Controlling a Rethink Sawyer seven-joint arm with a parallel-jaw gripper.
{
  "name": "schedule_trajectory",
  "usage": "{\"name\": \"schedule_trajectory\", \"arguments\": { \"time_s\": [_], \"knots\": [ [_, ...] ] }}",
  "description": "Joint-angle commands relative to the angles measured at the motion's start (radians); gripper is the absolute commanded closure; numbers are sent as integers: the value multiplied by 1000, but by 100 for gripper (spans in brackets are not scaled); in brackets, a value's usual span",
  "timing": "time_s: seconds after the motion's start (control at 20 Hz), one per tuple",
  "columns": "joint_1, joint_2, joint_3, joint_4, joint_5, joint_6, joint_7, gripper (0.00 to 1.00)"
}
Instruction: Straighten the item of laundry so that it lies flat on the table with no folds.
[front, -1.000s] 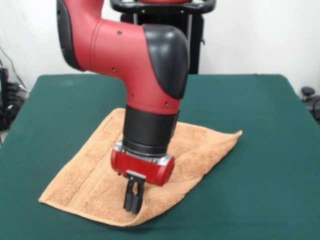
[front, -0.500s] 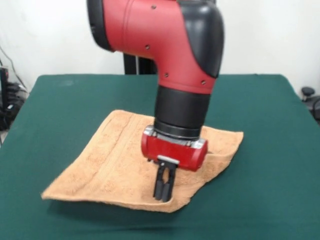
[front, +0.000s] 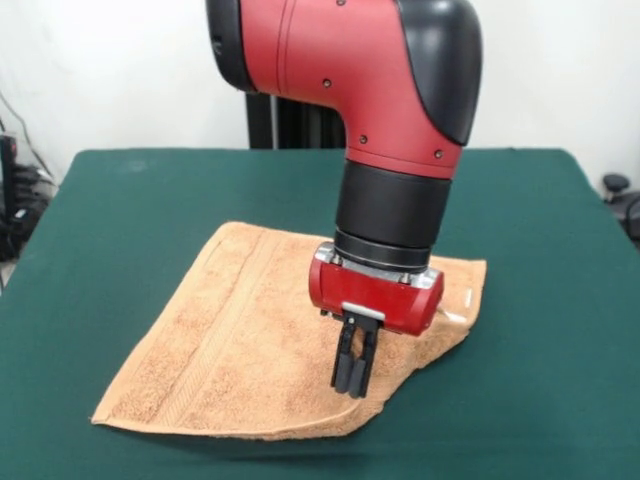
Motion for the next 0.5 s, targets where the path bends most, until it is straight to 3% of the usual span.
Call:
{"name": "schedule_trajectory", "arguments": {
  "time_s": [0.05, 0.5],
  "knots": [
    [17, 20, 28, 118, 53, 52, 228, 100],
    [13, 13, 24, 137, 55, 36, 225, 100]
  ]
}}
